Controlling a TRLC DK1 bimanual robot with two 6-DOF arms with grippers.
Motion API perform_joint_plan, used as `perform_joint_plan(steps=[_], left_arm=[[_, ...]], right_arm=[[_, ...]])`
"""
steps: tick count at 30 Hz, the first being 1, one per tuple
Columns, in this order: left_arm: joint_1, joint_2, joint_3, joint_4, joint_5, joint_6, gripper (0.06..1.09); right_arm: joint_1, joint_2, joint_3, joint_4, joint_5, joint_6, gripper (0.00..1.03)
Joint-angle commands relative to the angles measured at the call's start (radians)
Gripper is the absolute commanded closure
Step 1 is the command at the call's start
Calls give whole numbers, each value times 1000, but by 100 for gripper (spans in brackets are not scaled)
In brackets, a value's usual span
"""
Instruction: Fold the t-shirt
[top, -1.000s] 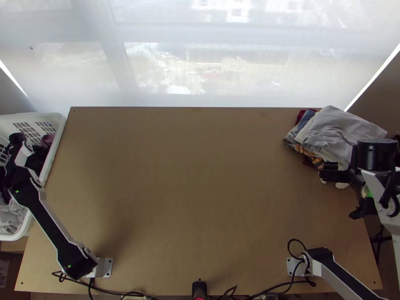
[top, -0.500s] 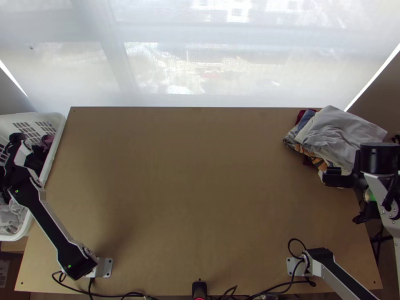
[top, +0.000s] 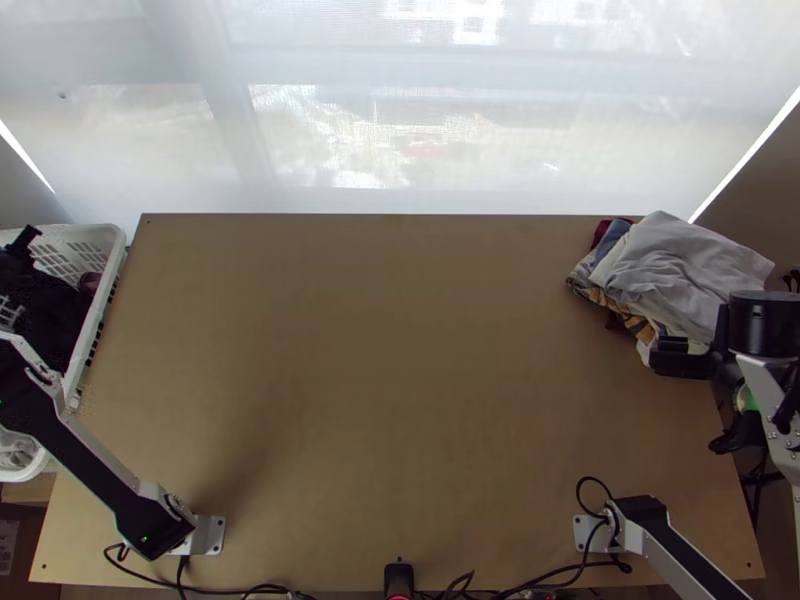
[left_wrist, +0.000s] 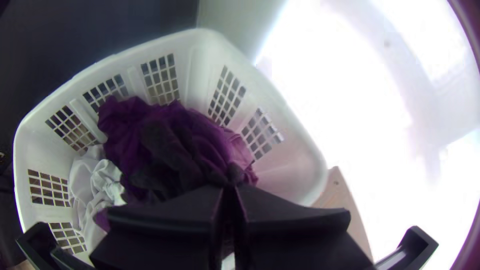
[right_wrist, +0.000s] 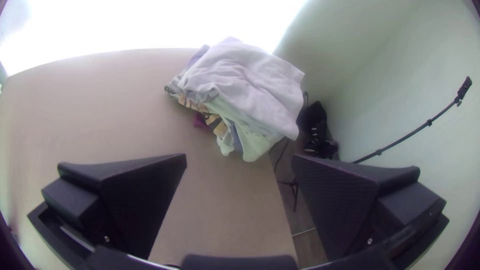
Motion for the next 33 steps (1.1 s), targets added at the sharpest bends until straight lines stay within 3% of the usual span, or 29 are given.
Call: perform_joint_plan(steps=[1,10,19,27,33], left_arm=[[8,-256,-1,-18,104,-9,105],[35,-457,-1,134,107,-58,105],[121,-518,-1,341,-57,-127,105],[153,-547,-4,458,-209,-96,105],[181,-575,-21,485,-224,-76,105]], right_arm=[[6,-2,15,9,-3,3,5],[9,-45,-14,8,-11,3,5],[12,-96,-57,0,-14,1,5],[12,-128,-100,-2,-16,3,5],[9,-151,-128,-8,-16,3,5]])
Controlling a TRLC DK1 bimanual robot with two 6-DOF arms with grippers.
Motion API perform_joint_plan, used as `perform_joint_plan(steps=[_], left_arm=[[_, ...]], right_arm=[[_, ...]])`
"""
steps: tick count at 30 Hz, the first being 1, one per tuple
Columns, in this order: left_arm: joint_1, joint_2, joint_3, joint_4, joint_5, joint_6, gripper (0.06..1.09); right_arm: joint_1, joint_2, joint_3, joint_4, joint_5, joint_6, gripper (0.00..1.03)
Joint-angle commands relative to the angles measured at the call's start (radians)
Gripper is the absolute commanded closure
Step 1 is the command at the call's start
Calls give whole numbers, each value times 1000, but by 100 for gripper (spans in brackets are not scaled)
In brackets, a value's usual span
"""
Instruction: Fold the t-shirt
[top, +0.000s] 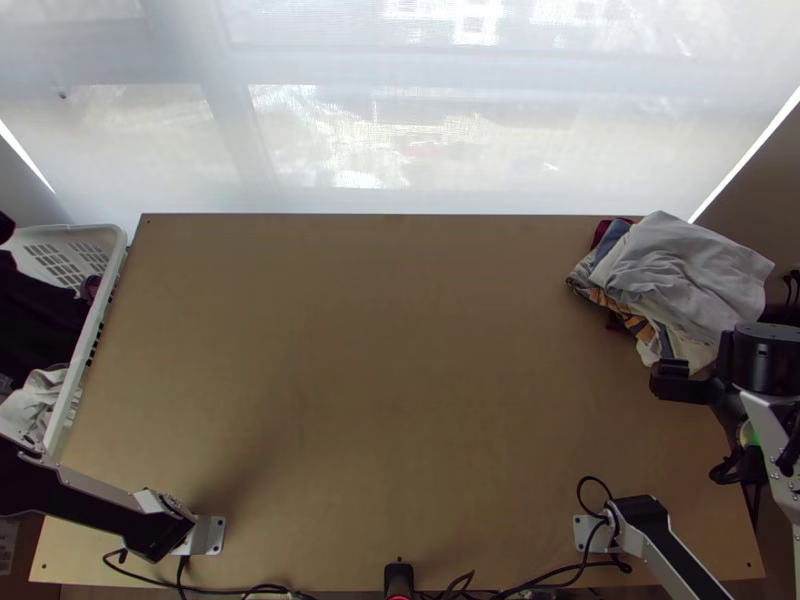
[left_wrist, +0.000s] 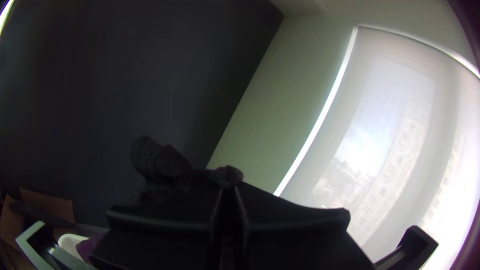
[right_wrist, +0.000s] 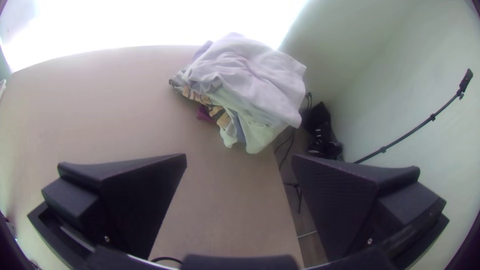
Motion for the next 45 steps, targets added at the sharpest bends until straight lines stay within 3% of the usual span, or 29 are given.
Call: perform_joint_plan(steps=[1,6,15,18,22,26,30,38,45], left_arm=[[28,-36,-30,61,-44,25,105],[49,-35,-129,44,-43,28,105],[123,-139,-554,95,9,36,105],[120,-175,-680,112,42,74,92],[110,-225,-807,122,85,88,92],[93,-273,-893,130,111,110,65],[78,-302,-944,119,114,128,45],[67,-320,-999,99,132,145,40],[69,-176,-1044,99,132,186,40]], right_arm=[[-2,-27,-36,-5,-1,0,5],[-4,-28,-44,-3,-1,0,5],[-11,-28,-41,-6,-1,0,5],[-11,-24,-41,-5,-1,0,5],[-10,-10,-30,-5,-1,0,5],[-10,-7,-30,-3,-1,0,5],[-11,-7,-30,-3,-1,0,5],[-16,-4,-33,-3,-1,0,5],[-28,-1,-32,-5,1,0,5]])
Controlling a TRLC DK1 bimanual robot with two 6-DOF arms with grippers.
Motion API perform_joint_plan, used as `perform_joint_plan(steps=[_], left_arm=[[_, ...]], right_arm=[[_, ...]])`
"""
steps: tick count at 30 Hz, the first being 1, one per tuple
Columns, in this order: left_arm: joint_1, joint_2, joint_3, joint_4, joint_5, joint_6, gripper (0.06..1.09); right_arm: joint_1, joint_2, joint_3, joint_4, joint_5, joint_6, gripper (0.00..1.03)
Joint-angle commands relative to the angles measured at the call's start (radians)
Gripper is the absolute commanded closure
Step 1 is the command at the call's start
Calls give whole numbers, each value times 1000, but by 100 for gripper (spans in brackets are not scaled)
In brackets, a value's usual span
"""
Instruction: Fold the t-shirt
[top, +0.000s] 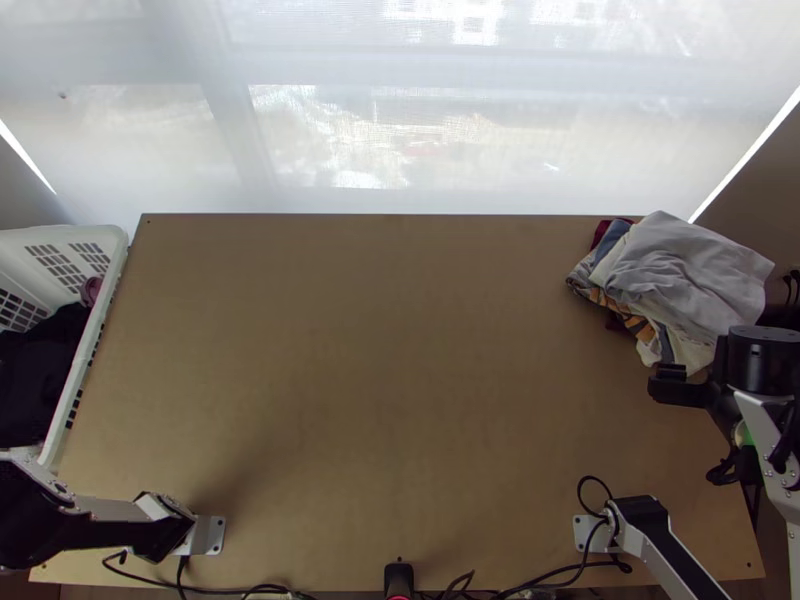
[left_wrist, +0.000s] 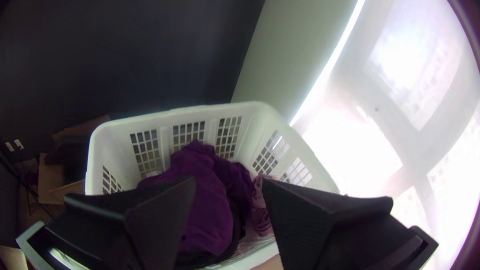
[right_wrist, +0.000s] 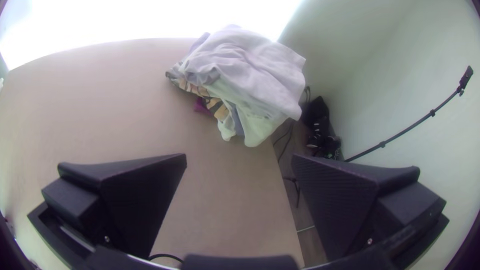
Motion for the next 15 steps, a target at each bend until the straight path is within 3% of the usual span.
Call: perform_joint_plan(steps=[1,15], left_arm=[[1,126,-50,-10,3,30,40],[30,433,-44,-61,0,56,41]], right_arm=[[-11,5,1,-1,0,0,5],[-19,39,15,-1,2,0,5]])
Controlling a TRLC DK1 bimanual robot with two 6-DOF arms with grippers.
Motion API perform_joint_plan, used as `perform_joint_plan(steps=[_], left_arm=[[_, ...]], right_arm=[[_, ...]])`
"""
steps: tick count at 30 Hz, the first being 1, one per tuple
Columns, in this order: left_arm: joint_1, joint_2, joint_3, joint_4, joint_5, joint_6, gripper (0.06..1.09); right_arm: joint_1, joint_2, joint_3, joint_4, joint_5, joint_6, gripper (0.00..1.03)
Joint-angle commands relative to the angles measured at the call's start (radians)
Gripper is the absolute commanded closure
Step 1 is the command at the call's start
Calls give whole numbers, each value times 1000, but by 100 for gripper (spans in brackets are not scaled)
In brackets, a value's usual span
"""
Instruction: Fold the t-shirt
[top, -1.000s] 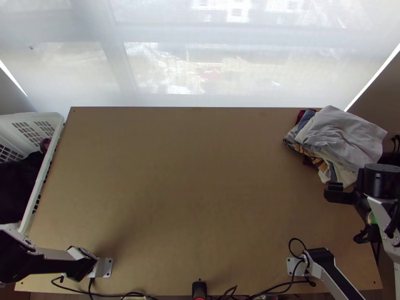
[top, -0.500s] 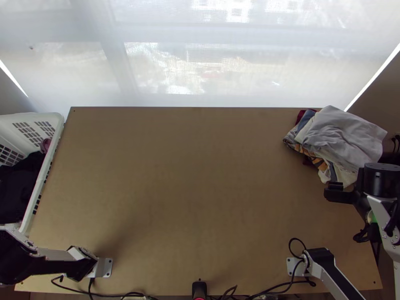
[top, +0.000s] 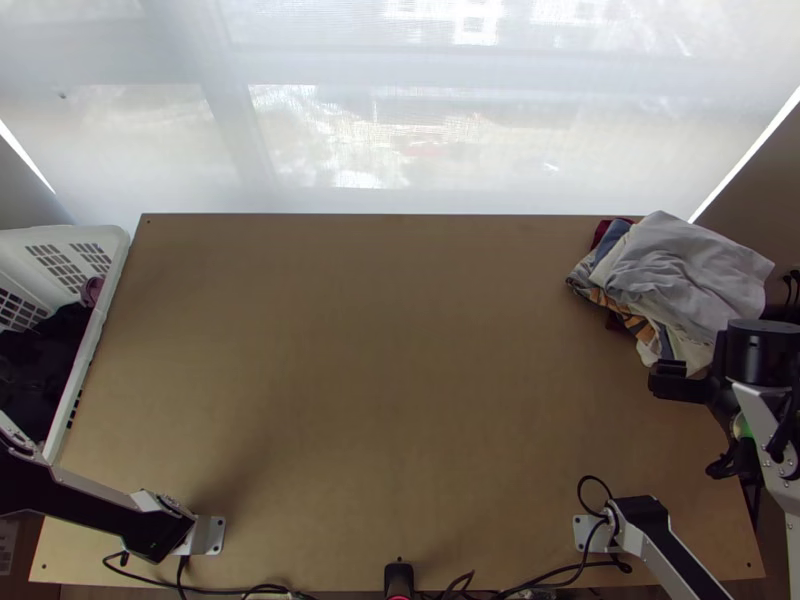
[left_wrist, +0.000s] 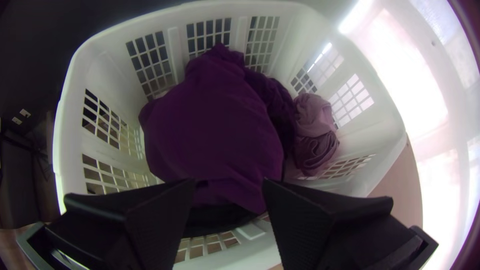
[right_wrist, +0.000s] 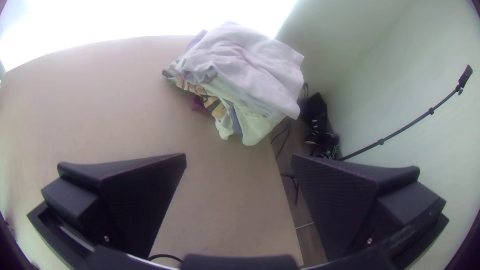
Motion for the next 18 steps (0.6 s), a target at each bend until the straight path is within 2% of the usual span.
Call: perform_joint_plan(steps=[1,7,18], left_arm=[[23,149,11,-17,-7,7,41],[63,273,91,-67,-15,0,41],[54,388,235,-67,-46,-2,41]], right_arm=[[-3,13,5,-1,1,0,5],[-4,15,4,-1,1,0,5],[-10,16,-2,-4,0,0,5]])
